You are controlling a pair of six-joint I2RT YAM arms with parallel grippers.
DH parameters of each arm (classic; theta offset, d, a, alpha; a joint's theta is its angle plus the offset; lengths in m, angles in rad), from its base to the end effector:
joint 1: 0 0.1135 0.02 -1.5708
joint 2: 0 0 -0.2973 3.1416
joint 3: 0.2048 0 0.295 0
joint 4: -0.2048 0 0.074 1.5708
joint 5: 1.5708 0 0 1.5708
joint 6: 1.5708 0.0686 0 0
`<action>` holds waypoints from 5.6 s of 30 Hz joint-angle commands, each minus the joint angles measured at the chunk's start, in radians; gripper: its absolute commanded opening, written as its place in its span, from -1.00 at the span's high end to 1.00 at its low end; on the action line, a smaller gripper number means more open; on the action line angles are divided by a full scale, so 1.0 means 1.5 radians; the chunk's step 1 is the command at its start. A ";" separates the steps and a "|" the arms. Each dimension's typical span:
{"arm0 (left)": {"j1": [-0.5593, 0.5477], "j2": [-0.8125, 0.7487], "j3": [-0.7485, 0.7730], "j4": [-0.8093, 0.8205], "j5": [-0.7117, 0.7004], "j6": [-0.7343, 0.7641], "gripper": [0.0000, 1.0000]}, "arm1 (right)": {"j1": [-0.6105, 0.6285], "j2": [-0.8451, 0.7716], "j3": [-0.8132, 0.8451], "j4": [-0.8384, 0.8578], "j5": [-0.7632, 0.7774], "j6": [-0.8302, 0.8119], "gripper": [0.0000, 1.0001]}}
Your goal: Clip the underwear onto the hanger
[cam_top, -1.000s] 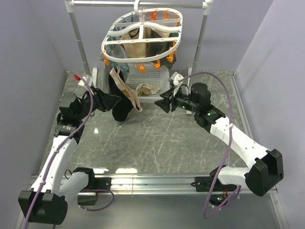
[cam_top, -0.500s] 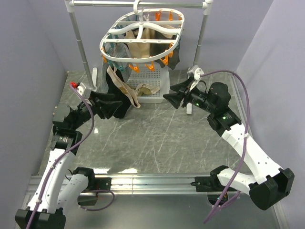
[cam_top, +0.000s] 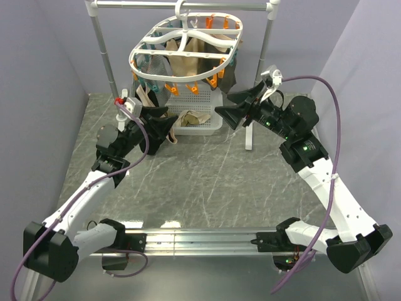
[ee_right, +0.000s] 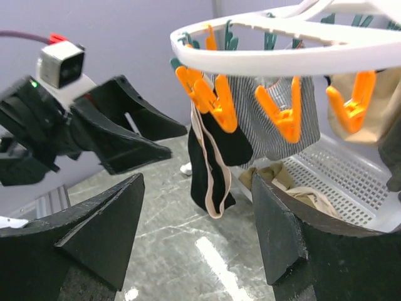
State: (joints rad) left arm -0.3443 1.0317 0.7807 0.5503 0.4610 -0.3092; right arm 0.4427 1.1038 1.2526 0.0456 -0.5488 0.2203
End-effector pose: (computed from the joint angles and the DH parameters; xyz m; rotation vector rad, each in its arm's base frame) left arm 0.2641 -0.1271 0.3949 0.4323 1.2811 -0.8468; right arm 0.2494 0.1578 0.5067 -0.6274 1.3292 0.9205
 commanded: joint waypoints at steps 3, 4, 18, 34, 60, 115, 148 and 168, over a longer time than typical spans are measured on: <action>-0.015 0.056 0.046 0.130 -0.076 -0.002 -0.18 | 0.020 0.015 0.059 -0.017 0.016 0.002 -0.51; -0.018 0.062 0.047 0.140 -0.075 -0.002 -0.18 | 0.026 0.015 0.062 -0.016 0.015 -0.006 -0.51; -0.040 0.157 0.108 0.240 -0.053 -0.011 -0.09 | 0.055 0.023 0.068 0.010 0.023 -0.043 -0.50; -0.056 0.168 0.131 0.224 -0.043 0.020 0.44 | 0.174 0.058 0.082 0.043 0.231 -0.095 -0.44; -0.063 0.150 0.130 0.193 -0.022 0.034 0.66 | 0.247 0.222 0.184 0.114 0.377 -0.153 -0.46; -0.135 0.167 0.377 -0.942 0.001 0.959 -0.84 | 0.246 0.284 0.252 0.001 0.464 -0.117 1.00; -0.212 0.496 0.577 -0.905 -0.373 0.960 -0.99 | 0.250 0.286 0.260 -0.019 0.479 -0.132 1.00; -0.153 0.632 0.751 -1.041 -0.326 1.000 -0.99 | 0.250 0.280 0.247 -0.021 0.472 -0.121 1.00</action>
State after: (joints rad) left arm -0.6029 1.9606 1.8183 -0.9352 -0.0616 1.1843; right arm 0.8101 1.5394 1.6173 0.0380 0.1703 0.0330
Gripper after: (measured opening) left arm 0.993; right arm 0.231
